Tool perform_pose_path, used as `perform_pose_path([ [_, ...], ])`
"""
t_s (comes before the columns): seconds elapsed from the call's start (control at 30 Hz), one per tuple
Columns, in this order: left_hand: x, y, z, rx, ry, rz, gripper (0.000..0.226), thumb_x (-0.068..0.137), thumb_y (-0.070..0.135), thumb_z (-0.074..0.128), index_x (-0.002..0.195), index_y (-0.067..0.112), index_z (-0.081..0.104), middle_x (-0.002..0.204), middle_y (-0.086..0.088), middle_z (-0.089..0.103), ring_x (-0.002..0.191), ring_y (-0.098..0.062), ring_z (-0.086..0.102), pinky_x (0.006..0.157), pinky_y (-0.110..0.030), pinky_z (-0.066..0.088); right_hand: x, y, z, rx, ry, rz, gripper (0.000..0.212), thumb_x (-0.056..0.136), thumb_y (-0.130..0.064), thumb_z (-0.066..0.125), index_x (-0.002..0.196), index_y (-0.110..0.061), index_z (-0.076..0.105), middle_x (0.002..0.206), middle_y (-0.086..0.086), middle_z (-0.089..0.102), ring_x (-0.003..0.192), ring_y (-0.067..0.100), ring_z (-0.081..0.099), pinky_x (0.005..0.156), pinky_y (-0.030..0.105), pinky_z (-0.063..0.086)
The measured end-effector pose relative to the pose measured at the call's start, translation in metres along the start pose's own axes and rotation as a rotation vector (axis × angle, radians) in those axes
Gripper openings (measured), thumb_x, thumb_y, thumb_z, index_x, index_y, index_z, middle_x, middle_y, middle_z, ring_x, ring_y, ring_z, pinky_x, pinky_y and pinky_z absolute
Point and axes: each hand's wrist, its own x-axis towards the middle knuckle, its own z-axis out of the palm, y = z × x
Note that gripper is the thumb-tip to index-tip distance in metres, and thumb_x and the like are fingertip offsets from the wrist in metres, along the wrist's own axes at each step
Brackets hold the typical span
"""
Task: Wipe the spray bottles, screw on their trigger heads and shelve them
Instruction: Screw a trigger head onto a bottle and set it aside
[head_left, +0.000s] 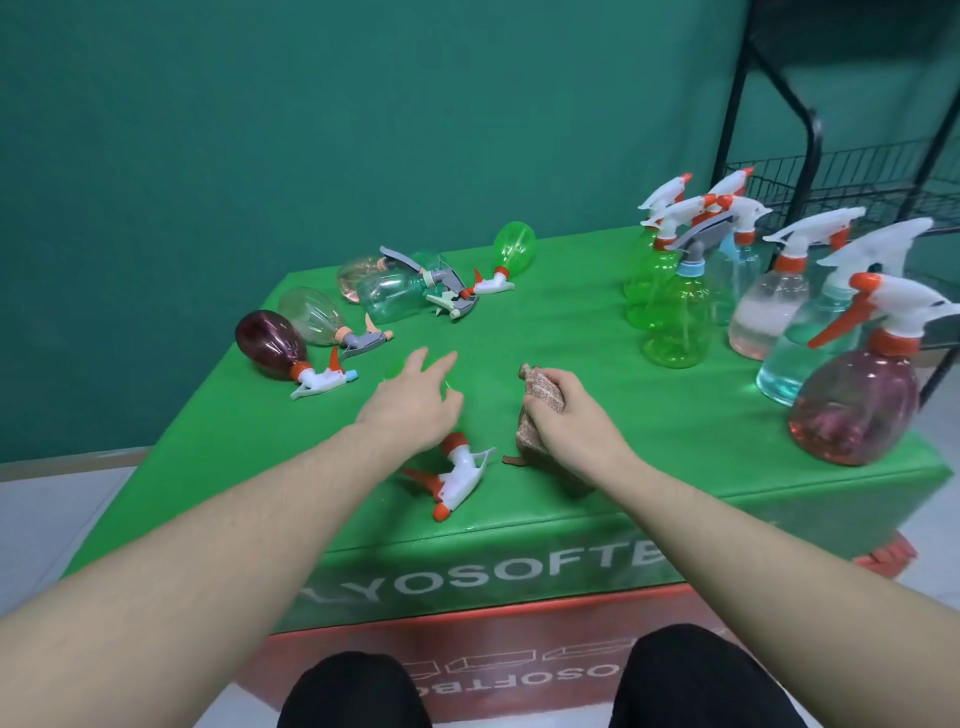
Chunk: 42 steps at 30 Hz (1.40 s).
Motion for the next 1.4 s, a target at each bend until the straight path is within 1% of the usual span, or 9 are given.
perform_pose_path([
  [0.13, -0.007, 0.001, -0.01, 0.187, -0.007, 0.103, 0.069, 0.096, 0.011, 0.049, 0.157, 0.037, 0.032, 0.166, 0.003, 0.019, 0.085, -0.012, 0.061, 0.049, -0.022, 0.04, -0.007, 0.001, -0.004, -0.01, -0.002, 0.008, 0.039, 0.103, -0.031, 0.049, 0.142, -0.028, 0.043, 0.088, -0.026, 0.051, 0.073, -0.011, 0.05, 0.055, 0.01, 0.034],
  [0.23, -0.011, -0.007, -0.013, 0.39, -0.036, 0.292, 0.07, 0.088, 0.009, 0.054, 0.149, 0.04, 0.044, 0.16, 0.003, 0.025, 0.127, -0.018, 0.043, 0.09, -0.027, 0.045, -0.006, 0.004, -0.003, -0.012, 0.001, 0.008, 0.04, 0.103, -0.032, 0.049, 0.142, -0.028, 0.043, 0.089, -0.026, 0.052, 0.075, -0.008, 0.053, 0.06, 0.016, 0.04],
  [0.33, -0.006, -0.021, -0.012, 0.553, -0.097, 0.424, 0.078, 0.084, 0.01, 0.057, 0.152, 0.044, 0.038, 0.169, 0.001, 0.008, 0.153, -0.025, 0.011, 0.124, -0.051, 0.01, -0.004, 0.006, -0.002, -0.011, 0.007, 0.009, 0.039, 0.102, -0.033, 0.049, 0.141, -0.027, 0.045, 0.09, -0.025, 0.053, 0.079, -0.006, 0.056, 0.066, 0.022, 0.042],
  [0.47, 0.003, -0.03, -0.011, 0.608, -0.223, 0.48, 0.084, 0.087, 0.011, 0.059, 0.157, 0.045, 0.028, 0.172, 0.007, -0.004, 0.159, -0.02, -0.011, 0.124, -0.058, -0.012, -0.002, 0.008, -0.001, -0.001, 0.001, 0.013, 0.033, 0.104, -0.032, 0.048, 0.136, -0.029, 0.047, 0.09, -0.025, 0.053, 0.076, -0.011, 0.052, 0.06, 0.012, 0.038],
  [0.87, -0.017, -0.034, -0.009, 0.485, -0.116, 0.381, 0.076, 0.086, 0.065, 0.062, 0.154, 0.045, 0.033, 0.135, 0.005, 0.044, 0.131, -0.018, 0.041, 0.124, -0.057, 0.018, -0.013, 0.003, -0.001, -0.028, -0.014, -0.022, 0.033, 0.108, -0.034, 0.038, 0.137, -0.028, 0.052, 0.088, -0.022, 0.057, 0.074, -0.005, 0.051, 0.066, 0.013, 0.036],
  [1.0, -0.044, -0.04, -0.01, 0.38, -0.133, 0.339, 0.073, 0.086, 0.064, 0.063, 0.151, 0.04, 0.04, 0.123, 0.001, 0.041, 0.101, -0.013, 0.046, 0.088, -0.032, 0.05, -0.024, -0.006, 0.003, -0.043, -0.02, -0.061, 0.036, 0.108, -0.036, 0.035, 0.14, -0.029, 0.051, 0.093, -0.013, 0.061, 0.079, 0.003, 0.055, 0.069, 0.021, 0.04],
  [1.07, -0.055, -0.044, -0.01, 0.371, -0.144, 0.323, 0.073, 0.086, 0.065, 0.062, 0.151, 0.04, 0.04, 0.124, 0.002, 0.041, 0.1, -0.013, 0.049, 0.081, -0.03, 0.051, -0.031, -0.011, 0.007, -0.051, -0.035, -0.083, 0.036, 0.109, -0.037, 0.034, 0.14, -0.03, 0.05, 0.092, -0.011, 0.062, 0.08, 0.01, 0.057, 0.068, 0.025, 0.041],
  [1.2, -0.071, -0.054, -0.008, 0.284, -0.148, 0.288, 0.074, 0.091, 0.064, 0.061, 0.155, 0.036, 0.036, 0.149, 0.0, 0.043, 0.124, -0.018, 0.052, 0.101, -0.036, 0.05, -0.042, -0.019, 0.02, -0.075, -0.077, -0.143, 0.036, 0.109, -0.037, 0.034, 0.14, -0.031, 0.051, 0.095, -0.012, 0.064, 0.078, 0.002, 0.056, 0.062, 0.021, 0.039],
  [1.4, -0.078, -0.056, -0.003, 0.214, -0.089, 0.263, 0.075, 0.092, 0.06, 0.062, 0.156, 0.029, 0.036, 0.145, 0.001, 0.052, 0.123, -0.02, 0.055, 0.101, -0.037, 0.05, -0.046, -0.018, 0.044, -0.213, -0.226, -0.24, 0.04, 0.108, -0.037, 0.035, 0.144, -0.03, 0.051, 0.142, -0.007, 0.056, 0.121, 0.008, 0.052, 0.099, 0.022, 0.038],
])
